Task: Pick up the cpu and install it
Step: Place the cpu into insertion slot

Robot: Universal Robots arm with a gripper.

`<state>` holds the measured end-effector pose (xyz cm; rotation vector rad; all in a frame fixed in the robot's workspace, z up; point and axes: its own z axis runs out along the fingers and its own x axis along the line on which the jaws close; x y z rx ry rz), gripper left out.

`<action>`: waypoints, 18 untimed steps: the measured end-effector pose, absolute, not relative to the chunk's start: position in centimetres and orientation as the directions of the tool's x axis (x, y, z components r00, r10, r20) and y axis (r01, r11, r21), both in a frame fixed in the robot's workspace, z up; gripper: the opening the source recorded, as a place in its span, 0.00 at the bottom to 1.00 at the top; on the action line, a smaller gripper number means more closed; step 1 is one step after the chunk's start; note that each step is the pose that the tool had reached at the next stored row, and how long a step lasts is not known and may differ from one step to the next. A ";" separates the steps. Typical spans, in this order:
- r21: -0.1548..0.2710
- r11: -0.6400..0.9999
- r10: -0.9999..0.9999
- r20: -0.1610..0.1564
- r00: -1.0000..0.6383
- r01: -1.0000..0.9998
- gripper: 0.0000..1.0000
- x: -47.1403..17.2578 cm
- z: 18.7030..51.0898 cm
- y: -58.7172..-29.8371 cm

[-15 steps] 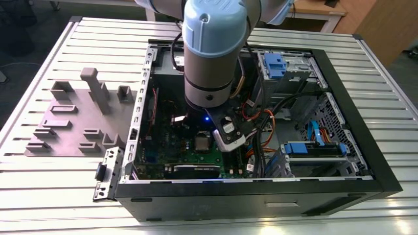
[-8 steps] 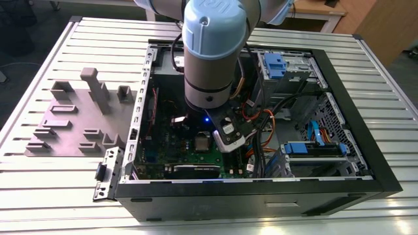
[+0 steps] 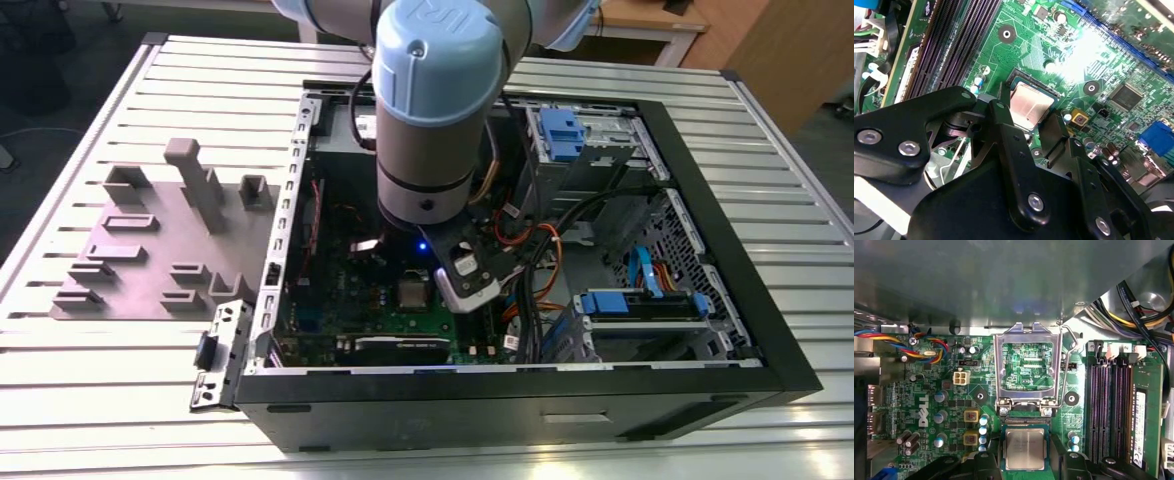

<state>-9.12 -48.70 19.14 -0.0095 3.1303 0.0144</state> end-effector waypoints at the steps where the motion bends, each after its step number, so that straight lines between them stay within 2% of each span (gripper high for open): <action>1: 0.011 1.000 -0.006 -0.011 -1.000 -0.006 0.47 -9.1 19.1 -48.7; 18: 0.013 1.000 -0.004 -0.011 -1.000 -0.005 0.47 -9.1 19.1 -48.7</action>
